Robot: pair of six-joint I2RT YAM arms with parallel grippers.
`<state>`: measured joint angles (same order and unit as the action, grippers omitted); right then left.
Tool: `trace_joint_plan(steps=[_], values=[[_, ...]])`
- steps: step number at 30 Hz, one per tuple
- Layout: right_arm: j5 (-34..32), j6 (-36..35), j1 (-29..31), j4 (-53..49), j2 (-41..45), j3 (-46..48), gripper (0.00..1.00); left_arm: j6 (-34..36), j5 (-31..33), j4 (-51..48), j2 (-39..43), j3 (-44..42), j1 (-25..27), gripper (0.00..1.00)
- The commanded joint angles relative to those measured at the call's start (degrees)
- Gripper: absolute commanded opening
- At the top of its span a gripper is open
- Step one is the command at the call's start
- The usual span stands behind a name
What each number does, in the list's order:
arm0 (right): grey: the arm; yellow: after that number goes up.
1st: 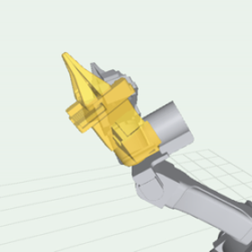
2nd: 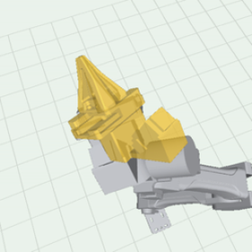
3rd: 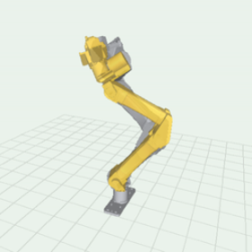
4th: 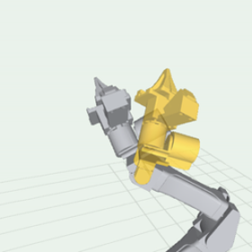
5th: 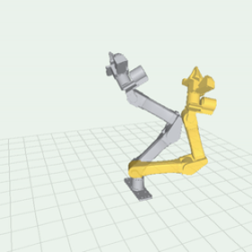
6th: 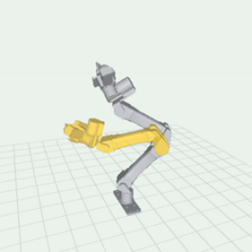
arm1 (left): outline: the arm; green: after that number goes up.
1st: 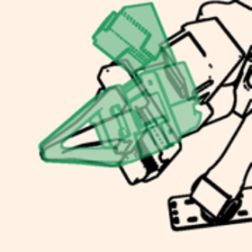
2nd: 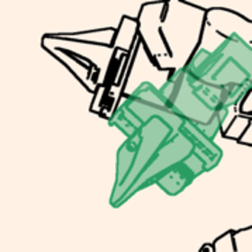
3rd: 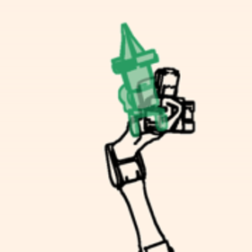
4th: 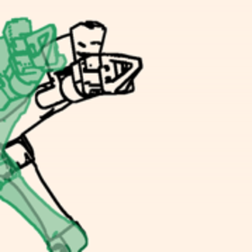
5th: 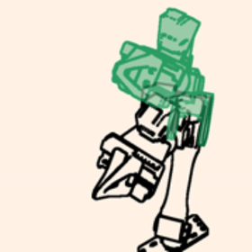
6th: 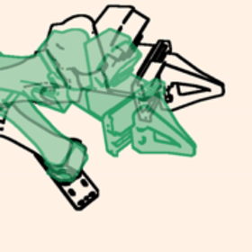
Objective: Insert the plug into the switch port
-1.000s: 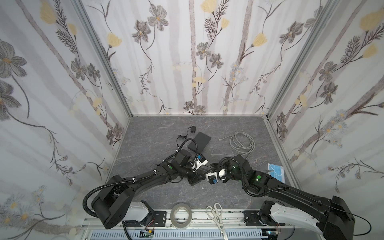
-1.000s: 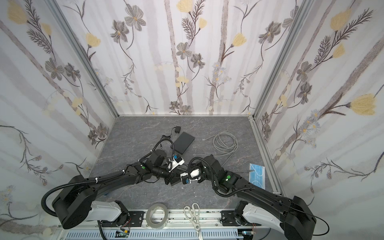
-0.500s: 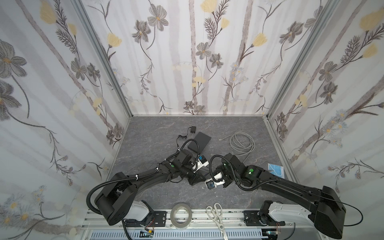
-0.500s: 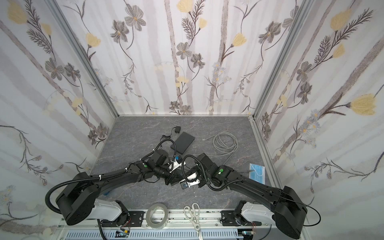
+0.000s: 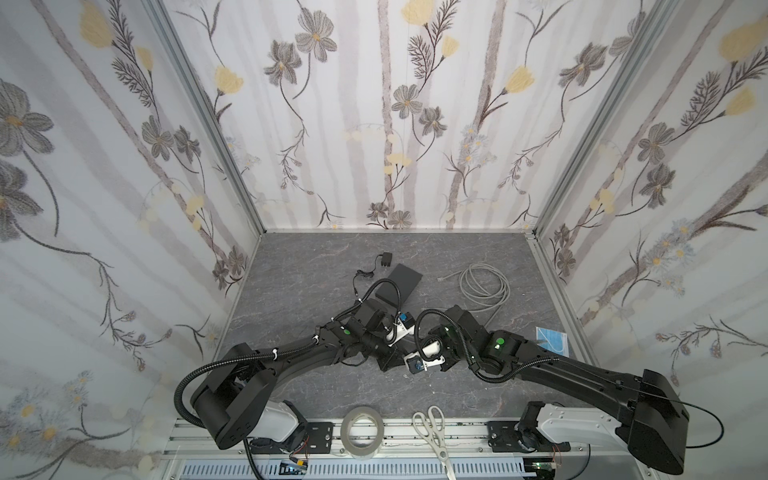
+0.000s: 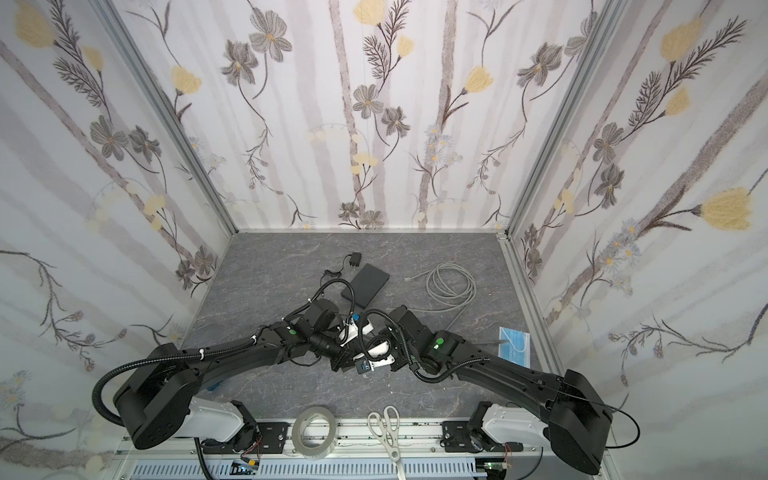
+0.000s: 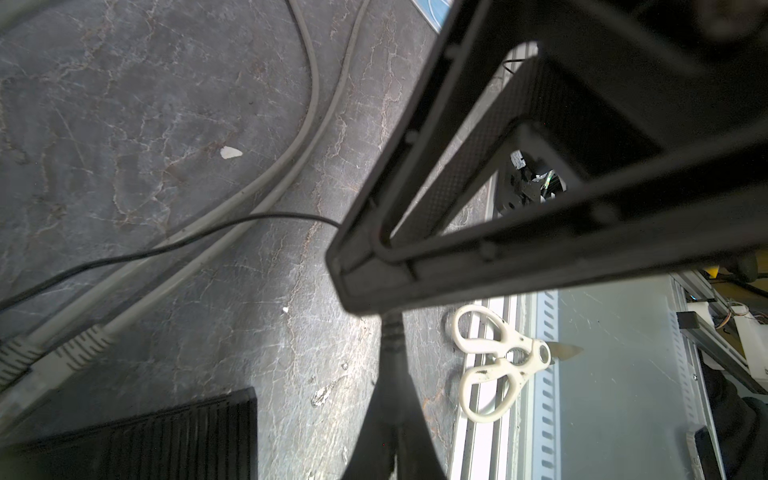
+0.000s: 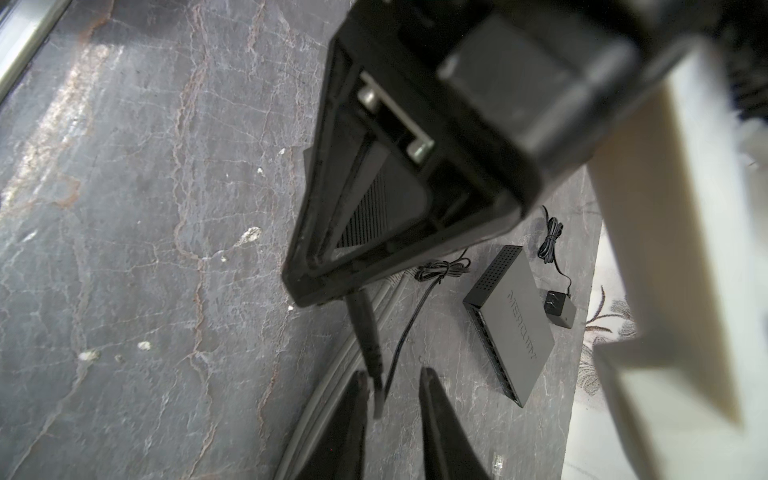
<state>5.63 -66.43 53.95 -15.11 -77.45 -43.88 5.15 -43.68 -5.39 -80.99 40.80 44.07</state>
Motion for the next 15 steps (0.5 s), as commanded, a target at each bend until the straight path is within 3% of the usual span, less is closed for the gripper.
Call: trace_joint_plan(steps=[1,15], values=[[-0.04,0.41,0.19,1.05,-0.77,-0.75,0.24,1.00,-1.02,-0.36,0.13,0.34,0.14,0.00],[-0.27,0.43,1.04,0.87,-2.42,-0.86,0.20,0.87,-0.97,-0.24,0.38,0.35,0.22,0.00]])
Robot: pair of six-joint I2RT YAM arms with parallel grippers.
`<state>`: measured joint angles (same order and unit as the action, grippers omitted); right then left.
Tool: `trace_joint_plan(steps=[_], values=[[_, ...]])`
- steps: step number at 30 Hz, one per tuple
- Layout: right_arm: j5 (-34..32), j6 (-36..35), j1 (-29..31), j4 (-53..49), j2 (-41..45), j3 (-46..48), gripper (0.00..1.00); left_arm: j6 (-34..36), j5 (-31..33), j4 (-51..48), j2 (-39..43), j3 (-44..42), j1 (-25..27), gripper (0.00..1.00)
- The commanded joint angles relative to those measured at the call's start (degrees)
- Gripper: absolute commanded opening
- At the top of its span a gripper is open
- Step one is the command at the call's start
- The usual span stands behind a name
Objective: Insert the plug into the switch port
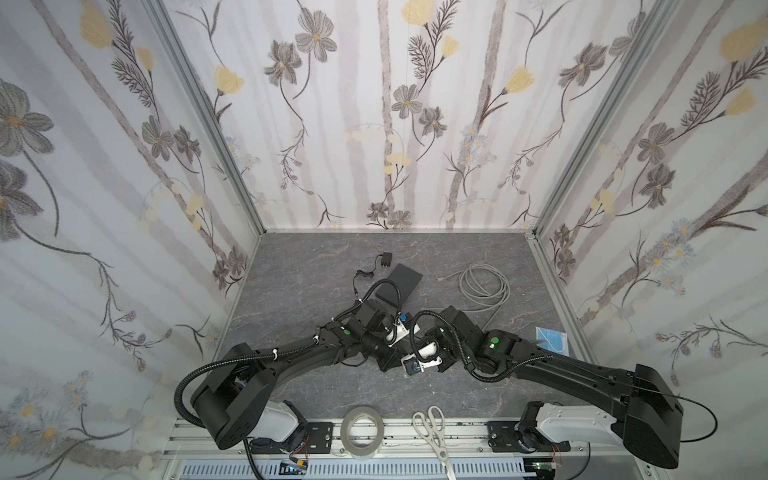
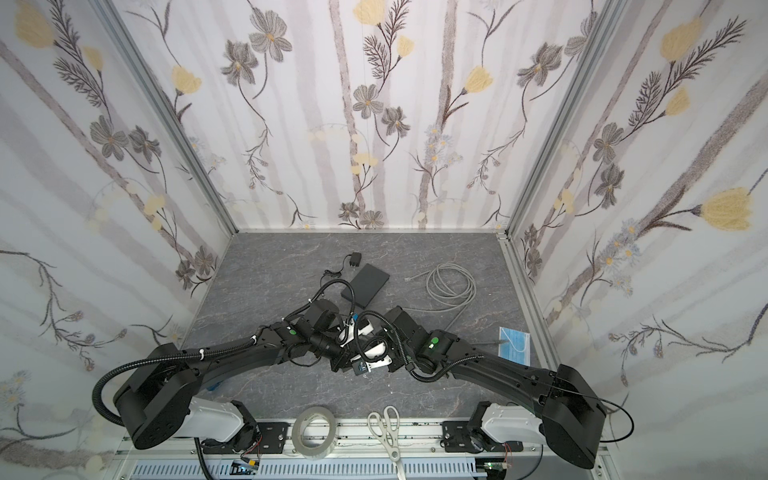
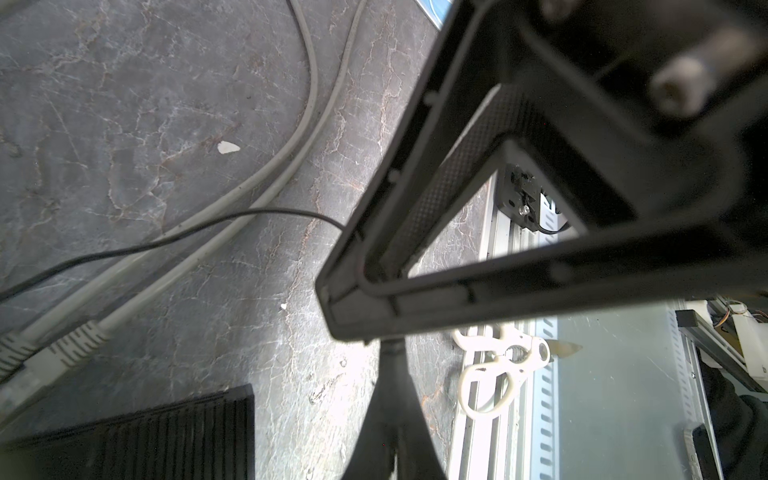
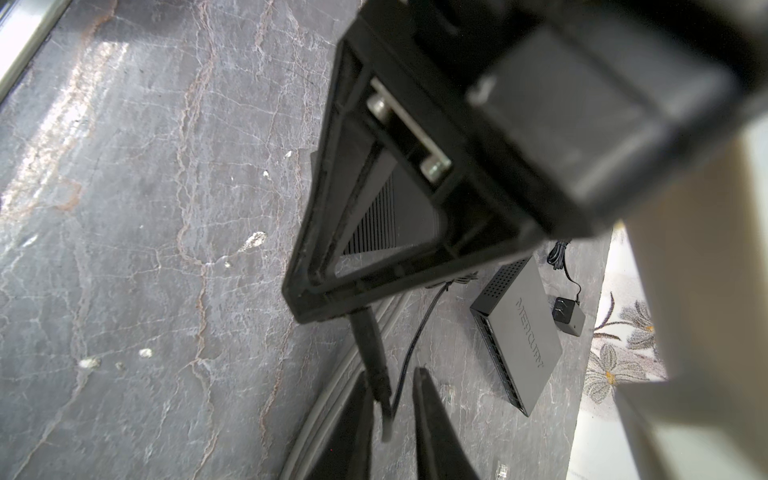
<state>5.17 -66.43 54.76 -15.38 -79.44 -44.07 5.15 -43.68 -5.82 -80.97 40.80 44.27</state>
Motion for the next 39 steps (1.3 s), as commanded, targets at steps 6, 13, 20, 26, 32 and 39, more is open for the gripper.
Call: trace_joint_plan(steps=[6,13,20,26,32,39], values=[[0.19,0.51,0.43,1.31,-1.07,-0.77,0.17,0.84,-0.95,0.19,0.33,0.39,0.11,0.00],[-0.03,0.89,0.52,1.51,-1.42,-0.76,0.10,-0.03,0.84,0.85,0.81,-0.05,0.11,0.05],[-3.43,5.82,-0.09,8.46,-1.59,1.67,0.07,-11.25,22.35,10.51,10.86,-8.08,-0.98,0.70],[-8.18,19.37,-2.61,27.36,-0.67,8.16,0.08,-26.17,42.04,5.67,20.79,-10.03,-2.26,0.91],[-21.01,34.49,-2.99,39.47,-3.93,10.14,0.10,-34.64,48.98,-10.59,13.28,-1.20,-4.08,1.00],[-24.23,40.57,-4.19,48.35,-3.92,14.56,0.05,-46.66,41.11,-15.81,0.62,4.61,-4.20,1.00]])
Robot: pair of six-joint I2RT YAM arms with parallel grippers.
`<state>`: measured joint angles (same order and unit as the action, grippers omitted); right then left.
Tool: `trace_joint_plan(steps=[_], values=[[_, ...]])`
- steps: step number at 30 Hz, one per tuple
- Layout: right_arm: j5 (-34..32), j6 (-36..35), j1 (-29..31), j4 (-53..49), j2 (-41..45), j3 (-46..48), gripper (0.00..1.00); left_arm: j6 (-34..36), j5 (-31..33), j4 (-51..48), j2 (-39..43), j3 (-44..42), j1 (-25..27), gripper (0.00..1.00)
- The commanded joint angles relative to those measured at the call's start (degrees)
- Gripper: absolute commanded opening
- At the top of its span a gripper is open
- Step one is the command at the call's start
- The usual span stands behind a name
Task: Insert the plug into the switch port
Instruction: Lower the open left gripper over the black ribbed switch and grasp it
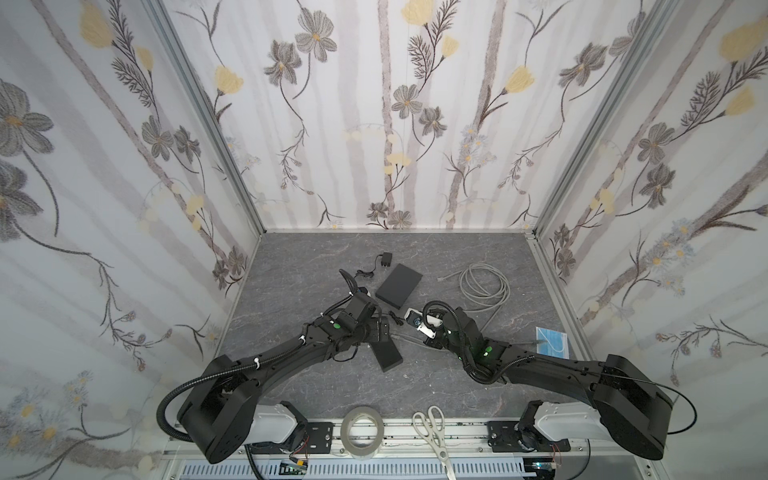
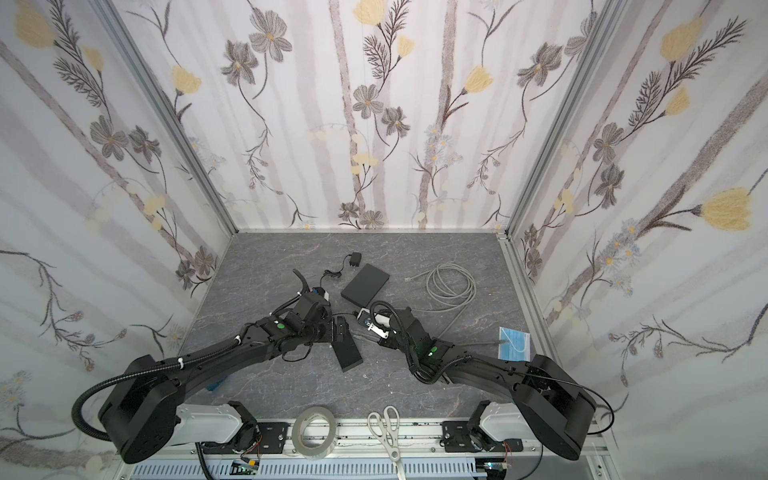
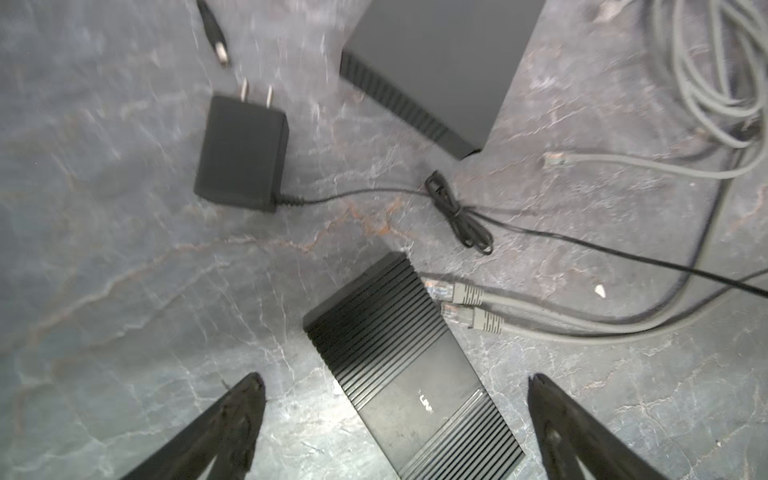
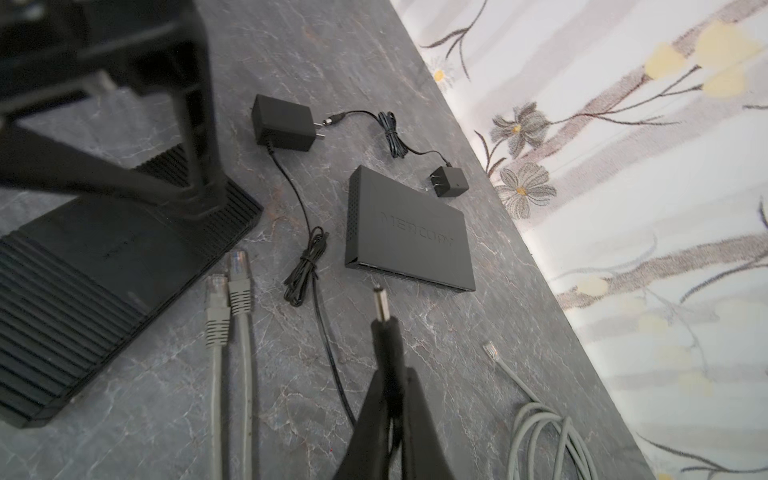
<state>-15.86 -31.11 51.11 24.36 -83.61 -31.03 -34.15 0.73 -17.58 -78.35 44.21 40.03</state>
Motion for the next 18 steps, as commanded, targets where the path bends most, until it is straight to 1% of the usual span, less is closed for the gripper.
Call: trace_joint_plan(steps=[1,3,6,7,10,12,14,18], values=[[-4.04,5.53,-0.79,9.73,0.48,1.96,0.05,-9.02,-4.07,-4.63,-2.69,1.65,0.17,0.96],[-4.16,6.41,-0.90,8.88,1.29,1.68,0.04,-12.98,-3.41,-7.64,-4.05,3.09,0.77,0.88],[-3.83,8.07,-1.18,8.42,3.54,2.16,0.05,-19.88,0.30,-16.74,-8.56,7.86,1.62,0.88],[-4.00,8.56,-1.35,8.90,4.16,2.65,0.05,-21.17,0.58,-19.22,-10.61,9.90,1.78,0.88],[-3.32,8.02,-1.87,9.25,5.35,4.04,0.05,-23.05,0.99,-23.39,-17.01,14.60,2.63,0.88],[-3.20,7.36,-1.90,9.59,5.91,4.61,0.05,-24.10,2.29,-24.63,-19.52,16.52,3.47,0.88],[-3.47,6.35,-1.89,8.98,6.22,4.48,0.05,-25.19,3.23,-25.33,-21.09,17.50,3.99,0.89],[-3.68,5.50,-1.89,8.36,7.05,4.53,0.05,-24.92,3.39,-25.48,-23.34,18.61,4.15,0.89]])
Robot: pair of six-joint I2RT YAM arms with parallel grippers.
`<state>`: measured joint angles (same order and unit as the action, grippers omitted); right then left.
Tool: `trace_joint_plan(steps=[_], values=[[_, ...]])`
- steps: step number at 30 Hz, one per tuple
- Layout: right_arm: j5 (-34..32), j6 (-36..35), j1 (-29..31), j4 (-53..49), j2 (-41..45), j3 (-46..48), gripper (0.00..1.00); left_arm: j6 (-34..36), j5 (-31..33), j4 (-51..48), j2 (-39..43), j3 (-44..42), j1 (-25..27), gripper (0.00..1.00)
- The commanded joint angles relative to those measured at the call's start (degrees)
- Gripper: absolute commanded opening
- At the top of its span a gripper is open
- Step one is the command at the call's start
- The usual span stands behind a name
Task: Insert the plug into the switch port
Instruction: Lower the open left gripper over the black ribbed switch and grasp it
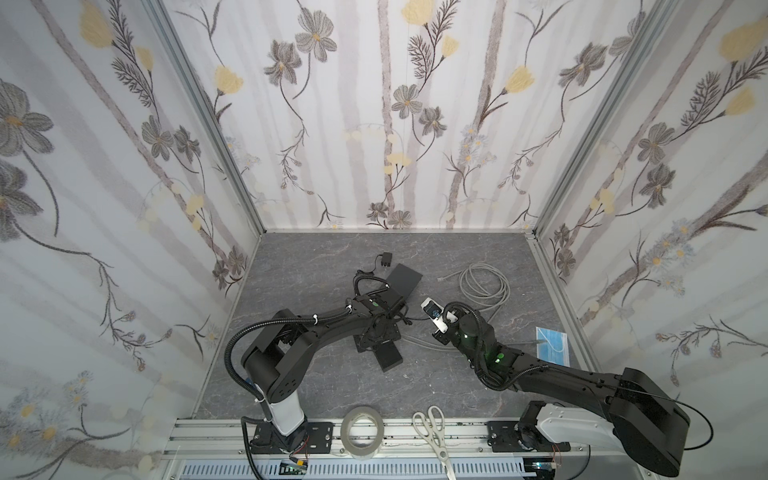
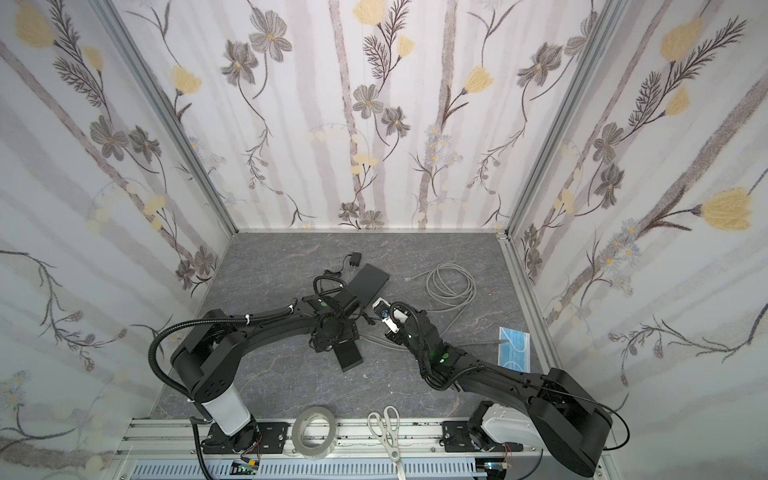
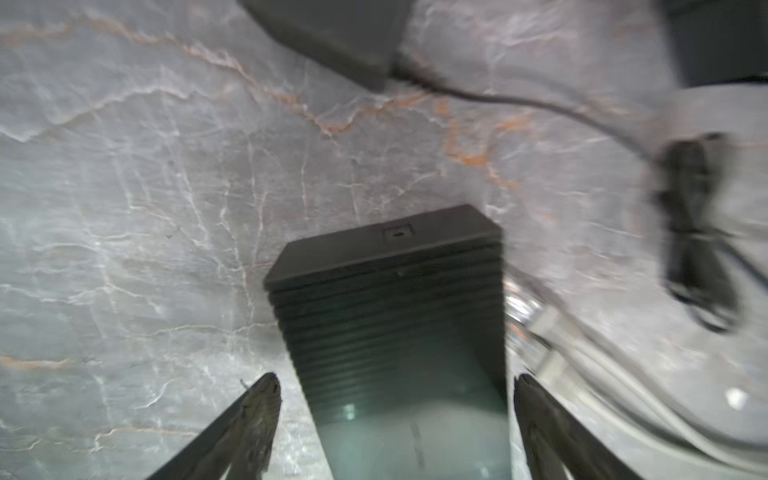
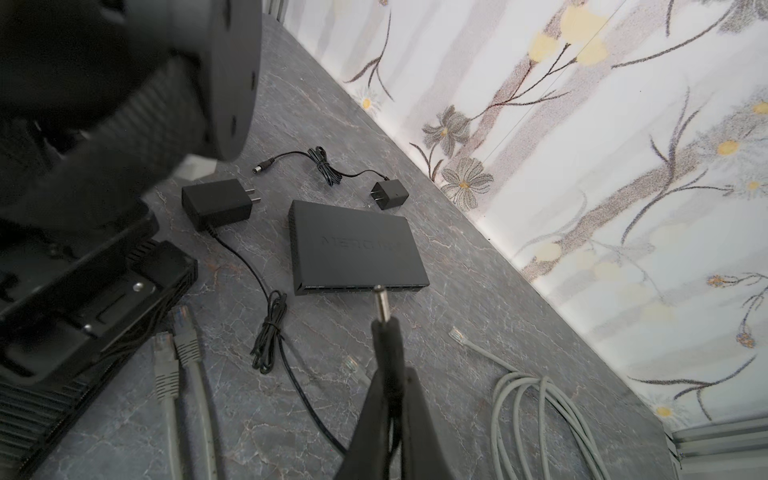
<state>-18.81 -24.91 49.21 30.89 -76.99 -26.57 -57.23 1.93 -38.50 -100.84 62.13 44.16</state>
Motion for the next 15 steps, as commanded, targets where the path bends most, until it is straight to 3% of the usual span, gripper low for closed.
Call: trace_joint_plan(steps=[1,9,15], values=[[-0.46,-0.72,-0.04,1.72,0.57,0.11,0.05,-1.55,2.12,-4.34,-1.17,0.88,0.11,0.89],[-0.19,-1.54,0.18,1.18,0.71,0.16,0.04,1.64,3.86,-3.21,1.33,-1.78,0.49,0.77],[-1.36,-2.98,0.66,1.26,0.80,0.45,0.04,16.57,2.76,1.71,9.73,-6.93,-1.62,0.59]])
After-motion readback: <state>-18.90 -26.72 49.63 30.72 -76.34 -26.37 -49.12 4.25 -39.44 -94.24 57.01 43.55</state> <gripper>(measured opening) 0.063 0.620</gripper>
